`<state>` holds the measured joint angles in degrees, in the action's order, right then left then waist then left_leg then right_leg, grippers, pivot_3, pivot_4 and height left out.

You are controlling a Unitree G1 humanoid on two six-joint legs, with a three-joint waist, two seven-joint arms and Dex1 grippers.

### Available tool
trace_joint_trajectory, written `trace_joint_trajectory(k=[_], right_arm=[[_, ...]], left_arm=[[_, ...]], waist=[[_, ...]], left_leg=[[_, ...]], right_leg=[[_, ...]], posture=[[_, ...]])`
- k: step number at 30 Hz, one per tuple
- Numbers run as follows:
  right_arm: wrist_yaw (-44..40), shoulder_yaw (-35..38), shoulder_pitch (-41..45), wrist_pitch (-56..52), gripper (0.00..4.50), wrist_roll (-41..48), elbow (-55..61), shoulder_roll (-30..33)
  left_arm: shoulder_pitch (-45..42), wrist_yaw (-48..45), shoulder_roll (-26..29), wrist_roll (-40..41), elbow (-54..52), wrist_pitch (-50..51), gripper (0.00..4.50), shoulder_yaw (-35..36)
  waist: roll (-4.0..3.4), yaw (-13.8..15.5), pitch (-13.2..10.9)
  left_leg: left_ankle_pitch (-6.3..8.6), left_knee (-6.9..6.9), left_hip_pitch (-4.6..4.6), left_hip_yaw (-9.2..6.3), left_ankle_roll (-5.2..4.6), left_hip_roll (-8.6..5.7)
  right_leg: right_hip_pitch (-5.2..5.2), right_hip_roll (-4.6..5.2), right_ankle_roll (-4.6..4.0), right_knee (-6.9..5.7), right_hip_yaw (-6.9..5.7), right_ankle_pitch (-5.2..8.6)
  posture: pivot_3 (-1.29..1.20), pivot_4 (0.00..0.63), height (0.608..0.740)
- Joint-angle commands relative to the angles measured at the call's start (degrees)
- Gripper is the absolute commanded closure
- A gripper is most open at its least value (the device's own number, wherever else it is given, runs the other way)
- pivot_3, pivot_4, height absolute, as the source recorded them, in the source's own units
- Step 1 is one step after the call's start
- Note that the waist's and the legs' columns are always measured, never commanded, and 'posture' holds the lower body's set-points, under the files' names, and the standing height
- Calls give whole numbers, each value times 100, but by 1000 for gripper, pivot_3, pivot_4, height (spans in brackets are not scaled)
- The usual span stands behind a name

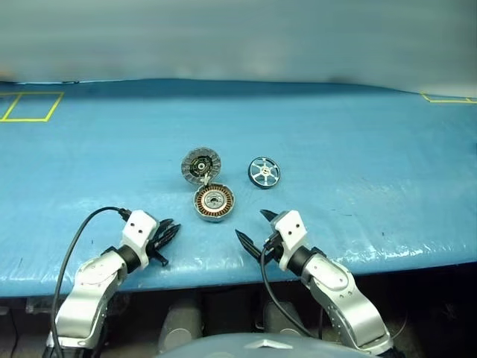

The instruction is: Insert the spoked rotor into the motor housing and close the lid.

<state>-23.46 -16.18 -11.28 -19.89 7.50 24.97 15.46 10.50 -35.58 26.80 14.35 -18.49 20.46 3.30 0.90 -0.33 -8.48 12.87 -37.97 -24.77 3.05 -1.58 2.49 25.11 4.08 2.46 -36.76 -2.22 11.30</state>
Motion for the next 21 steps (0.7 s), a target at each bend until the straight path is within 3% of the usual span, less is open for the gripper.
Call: trace_joint_trajectory(k=[1, 9, 21], right_arm=[[-4, 15, 55, 81, 0, 21, 90, -24], [77, 25, -89, 550, 0, -155, 27, -29], [190, 48, -145, 617, 0, -225, -47, -86]], left_arm=[[-504, -132, 211, 331, -672, 210, 3843, 138], [-1254, -28, 174, 682, -1096, 1137, 3843, -389], [-1718, 332, -104, 126, -436, 1363, 3843, -1349]], waist=[[2, 8, -1], [2, -21, -2], [3, -18, -2]], left_leg=[[0, -1, 0, 0, 0, 0], [-6, 2, 9, -1, -21, 0], [-7, -3, 17, -9, -19, 8]], right_leg=[[-1, 0, 0, 0, -1, 0], [-39, -15, -7, 4, 2, 5], [-47, -32, -13, 1, 6, 8]], posture=[[0, 150, 740], [0, 150, 740], [0, 150, 740]])
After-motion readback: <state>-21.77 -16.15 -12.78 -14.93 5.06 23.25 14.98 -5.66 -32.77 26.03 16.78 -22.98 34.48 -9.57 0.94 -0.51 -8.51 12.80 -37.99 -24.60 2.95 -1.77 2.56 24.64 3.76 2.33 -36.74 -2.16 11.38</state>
